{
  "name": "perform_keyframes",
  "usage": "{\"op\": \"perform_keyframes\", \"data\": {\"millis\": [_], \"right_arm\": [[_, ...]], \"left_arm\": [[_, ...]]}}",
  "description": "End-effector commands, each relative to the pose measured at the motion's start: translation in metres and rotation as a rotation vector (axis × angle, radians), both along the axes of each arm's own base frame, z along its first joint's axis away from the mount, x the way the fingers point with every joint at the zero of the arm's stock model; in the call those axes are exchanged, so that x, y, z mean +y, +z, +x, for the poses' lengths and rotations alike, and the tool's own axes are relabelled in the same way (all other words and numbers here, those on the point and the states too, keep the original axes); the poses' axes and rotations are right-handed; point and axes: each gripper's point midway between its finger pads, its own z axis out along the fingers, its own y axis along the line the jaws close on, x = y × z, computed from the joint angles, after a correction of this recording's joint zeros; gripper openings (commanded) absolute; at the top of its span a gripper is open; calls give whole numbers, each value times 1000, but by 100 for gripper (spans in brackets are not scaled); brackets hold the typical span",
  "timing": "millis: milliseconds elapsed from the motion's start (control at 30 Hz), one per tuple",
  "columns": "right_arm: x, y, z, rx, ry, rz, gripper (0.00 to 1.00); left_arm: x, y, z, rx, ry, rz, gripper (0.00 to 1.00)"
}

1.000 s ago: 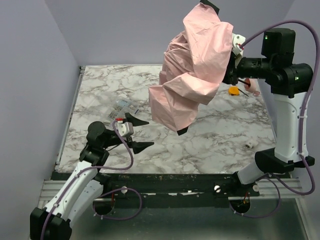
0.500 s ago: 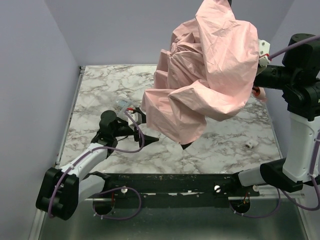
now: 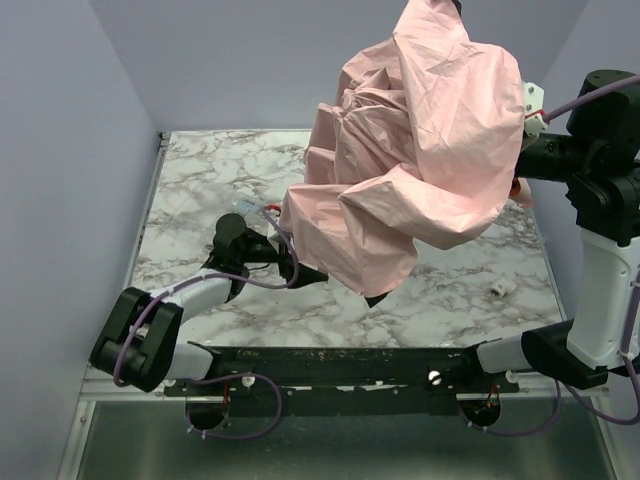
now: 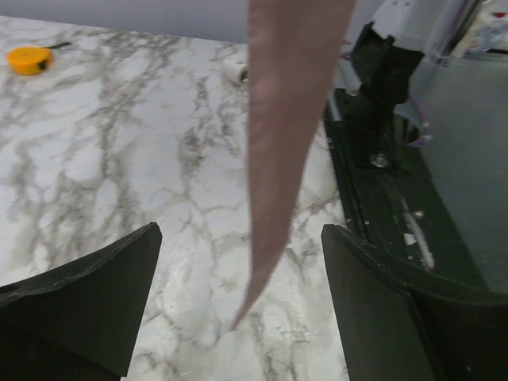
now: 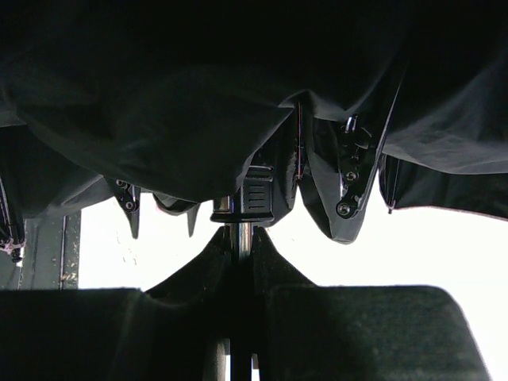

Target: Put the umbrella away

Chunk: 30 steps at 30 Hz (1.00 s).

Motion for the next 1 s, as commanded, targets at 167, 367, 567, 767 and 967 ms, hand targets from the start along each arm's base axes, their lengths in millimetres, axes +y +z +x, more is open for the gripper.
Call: {"op": "perform_keyframes", "data": {"millis": [167, 367, 567, 767, 967], "right_arm": [[0, 16, -13, -66, 28, 30, 0], [-1, 15, -17, -68, 23, 27, 0], [0, 15, -23, -64, 44, 33, 0], [5, 4, -40, 20, 129, 50, 0], [10, -24, -58, 152, 259, 39, 0]], "left_arm": [[-10, 10, -44, 89, -326, -46, 52], [-8, 8, -38, 26, -304, -57, 31], [-4, 17, -28, -97, -265, -83, 0], [-3, 28, 10, -216, -61, -82, 0], [-3, 8, 49, -265, 14, 192, 0]]}}
